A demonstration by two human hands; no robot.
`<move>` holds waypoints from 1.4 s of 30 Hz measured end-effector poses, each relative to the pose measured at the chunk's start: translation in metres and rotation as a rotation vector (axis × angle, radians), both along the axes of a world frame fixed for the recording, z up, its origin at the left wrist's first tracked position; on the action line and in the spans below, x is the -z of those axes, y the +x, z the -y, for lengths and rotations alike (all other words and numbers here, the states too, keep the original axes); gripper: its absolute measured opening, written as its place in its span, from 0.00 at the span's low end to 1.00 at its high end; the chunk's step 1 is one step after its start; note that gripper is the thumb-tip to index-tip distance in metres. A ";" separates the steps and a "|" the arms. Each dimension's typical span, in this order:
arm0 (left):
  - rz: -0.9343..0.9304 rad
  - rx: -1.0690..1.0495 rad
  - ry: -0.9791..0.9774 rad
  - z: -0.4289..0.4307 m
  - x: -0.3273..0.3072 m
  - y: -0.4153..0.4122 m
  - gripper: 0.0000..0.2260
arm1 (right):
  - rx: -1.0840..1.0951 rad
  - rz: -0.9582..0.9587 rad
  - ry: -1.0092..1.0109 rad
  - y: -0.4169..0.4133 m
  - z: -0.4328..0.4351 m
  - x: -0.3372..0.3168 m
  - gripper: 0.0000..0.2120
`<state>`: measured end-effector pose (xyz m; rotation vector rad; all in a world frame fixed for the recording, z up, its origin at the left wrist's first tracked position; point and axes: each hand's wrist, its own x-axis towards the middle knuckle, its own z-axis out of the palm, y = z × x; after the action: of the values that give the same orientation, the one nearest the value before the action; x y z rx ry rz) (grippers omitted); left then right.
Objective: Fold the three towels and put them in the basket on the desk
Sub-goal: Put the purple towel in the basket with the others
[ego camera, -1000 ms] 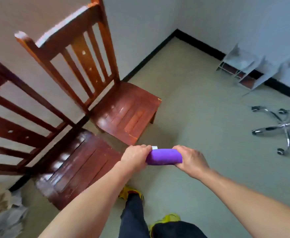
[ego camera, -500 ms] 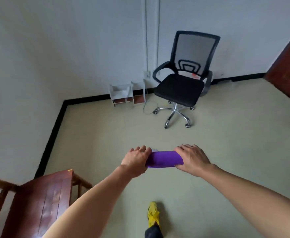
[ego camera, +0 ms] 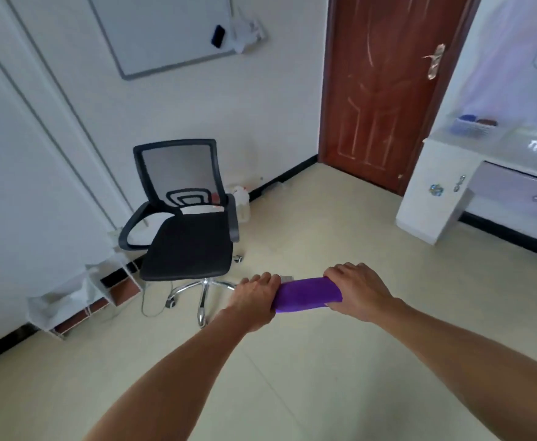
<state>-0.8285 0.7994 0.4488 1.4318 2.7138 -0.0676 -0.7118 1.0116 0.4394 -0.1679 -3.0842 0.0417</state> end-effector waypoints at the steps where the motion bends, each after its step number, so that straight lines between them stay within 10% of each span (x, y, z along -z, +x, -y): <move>1: -0.008 0.036 -0.007 -0.025 -0.006 -0.009 0.18 | 0.045 -0.024 -0.001 -0.001 -0.021 -0.002 0.17; 13: -0.018 0.432 0.001 -0.352 -0.029 -0.059 0.16 | 0.424 -0.042 0.014 0.012 -0.295 -0.017 0.19; 42: 0.071 0.662 0.090 -0.992 -0.046 -0.313 0.18 | 0.695 -0.127 0.078 -0.206 -0.876 -0.041 0.20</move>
<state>-1.1414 1.7910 0.4948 2.2384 2.0950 0.0697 -0.9176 1.8878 0.4804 -1.1539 -2.7181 -0.0923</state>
